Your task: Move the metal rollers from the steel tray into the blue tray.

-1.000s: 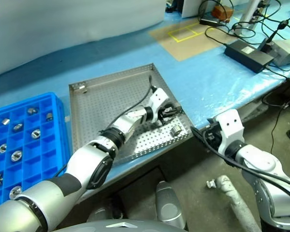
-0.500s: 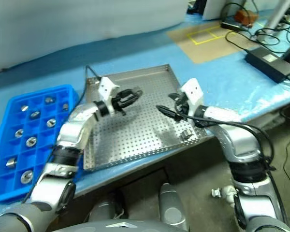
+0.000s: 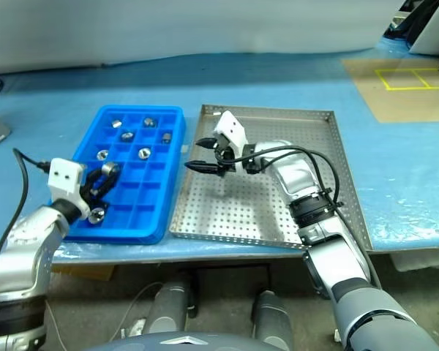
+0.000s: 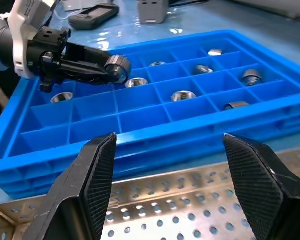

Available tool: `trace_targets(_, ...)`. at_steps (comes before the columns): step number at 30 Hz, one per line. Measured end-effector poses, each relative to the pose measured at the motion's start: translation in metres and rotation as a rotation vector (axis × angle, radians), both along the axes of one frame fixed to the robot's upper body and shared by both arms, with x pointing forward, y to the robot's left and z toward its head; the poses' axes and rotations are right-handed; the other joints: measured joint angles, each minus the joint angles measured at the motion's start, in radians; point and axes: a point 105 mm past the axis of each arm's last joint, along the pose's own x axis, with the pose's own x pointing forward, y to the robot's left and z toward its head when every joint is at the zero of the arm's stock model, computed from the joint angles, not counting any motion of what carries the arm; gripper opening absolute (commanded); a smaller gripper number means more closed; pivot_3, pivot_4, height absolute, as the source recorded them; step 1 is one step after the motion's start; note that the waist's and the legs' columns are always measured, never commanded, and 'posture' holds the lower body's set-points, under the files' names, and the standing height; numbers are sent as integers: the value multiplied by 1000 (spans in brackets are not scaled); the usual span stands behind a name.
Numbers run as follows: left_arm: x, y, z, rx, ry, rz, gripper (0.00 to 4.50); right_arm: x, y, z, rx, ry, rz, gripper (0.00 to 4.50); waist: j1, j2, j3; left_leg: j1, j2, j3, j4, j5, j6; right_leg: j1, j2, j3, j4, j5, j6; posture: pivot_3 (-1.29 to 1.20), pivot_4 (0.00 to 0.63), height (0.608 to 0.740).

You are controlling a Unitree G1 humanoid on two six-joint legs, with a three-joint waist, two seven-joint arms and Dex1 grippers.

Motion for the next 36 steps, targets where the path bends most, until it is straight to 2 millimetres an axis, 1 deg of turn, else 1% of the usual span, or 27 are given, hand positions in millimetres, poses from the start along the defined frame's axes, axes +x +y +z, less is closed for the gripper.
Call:
trace_targets(2,-6,0,-3,1,10,3,1374,1,1,-1,-7,-2,7,3558,7,0,0,0,3,0,-2,4,-3,0,0,-3,1,0,0,268,150,740)
trace_targets(8,-5,-4,-4,0,5,-13,1374,0,3,-2,-15,-17,21,3558,8,0,0,6,6,-1,-17,18,-11,-1,1,-7,5,1,2,242,150,740)
trace_targets(11,0,-19,-4,-9,12,-78,1374,0,2,-3,-18,-17,16,3558,7,0,0,6,8,-1,-20,21,-14,-2,2,-8,8,1,2,216,150,740)
trace_targets(14,4,-26,-6,-30,26,-123,1374,-1,-1,-8,-16,-9,1,3558,3,0,0,6,8,0,-19,22,-15,-4,3,-7,8,1,2,195,150,740)
trace_targets(17,5,-25,-4,-14,36,-144,1374,0,-6,-13,-20,6,-23,3558,2,0,0,5,10,-1,-19,23,-16,-5,6,-7,9,1,2,168,150,740)
trace_targets(19,6,-23,-5,-10,40,-152,1374,-1,-7,-13,-21,1,-33,3558,3,0,0,5,12,-1,-19,24,-17,-5,8,-7,10,1,2,168,150,740)
trace_targets(21,7,-21,-5,-14,44,-157,2102,-1,-9,-13,-18,-1,-41,3558,3,0,0,6,15,-1,-19,25,-19,-4,11,-7,11,1,2,146,150,740)
trace_targets(25,9,-17,-8,-17,64,-162,3320,-1,-12,-13,-20,-8,-57,3558,0,0,-1,10,22,-1,-21,29,-25,-4,18,-6,11,3,-2,130,150,740)
trace_targets(30,14,-29,-5,-22,63,-207,3320,-2,-15,-15,-26,1,-70,3558,-1,0,-1,12,22,0,-24,30,-27,-4,20,-6,11,3,-3,111,150,740)
trace_targets(33,24,-35,12,-32,14,-228,3320,-2,-18,-12,-26,-7,-83,3558,-2,0,-1,12,22,0,-24,32,-30,-4,20,-5,11,3,-3,99,150,740)
trace_targets(36,28,-44,23,-49,-11,-259,3320,2,-22,-9,-17,-15,-110,3558,-7,0,-1,12,22,1,-24,32,-30,-5,20,-5,11,3,-3,85,150,740)
